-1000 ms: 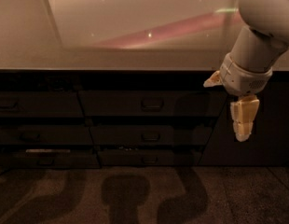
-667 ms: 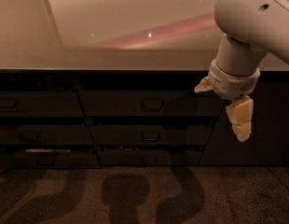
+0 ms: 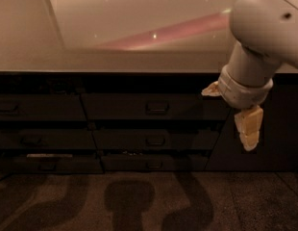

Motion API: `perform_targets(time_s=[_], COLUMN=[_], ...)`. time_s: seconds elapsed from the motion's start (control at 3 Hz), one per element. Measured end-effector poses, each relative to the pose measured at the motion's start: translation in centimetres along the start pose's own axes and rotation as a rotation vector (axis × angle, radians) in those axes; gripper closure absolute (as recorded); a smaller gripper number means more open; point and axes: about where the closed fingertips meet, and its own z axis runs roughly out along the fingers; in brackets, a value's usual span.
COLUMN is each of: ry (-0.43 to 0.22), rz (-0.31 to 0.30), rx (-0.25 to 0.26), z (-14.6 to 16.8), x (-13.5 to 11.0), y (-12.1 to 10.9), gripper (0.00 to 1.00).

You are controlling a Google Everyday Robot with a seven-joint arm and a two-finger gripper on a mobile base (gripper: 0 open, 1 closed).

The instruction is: Open top drawer

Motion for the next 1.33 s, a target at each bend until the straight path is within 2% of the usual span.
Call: perform_targets(time_s=[0.33,0.67,1.0,1.33], ry=[-0.021,-0.06,-0.073,-0.064], rz=[-0.033,-0.024,-0.016,-0.001], rx=[0.115,0.195,0.318,0.37], z=[-0.3,1.9,2.8,3.0], x=[-2.6,-4.0,-4.5,-3.5], y=[4.3,8.2,8.2,6.2], gripper=[0.0,0.0,0.0,0.0])
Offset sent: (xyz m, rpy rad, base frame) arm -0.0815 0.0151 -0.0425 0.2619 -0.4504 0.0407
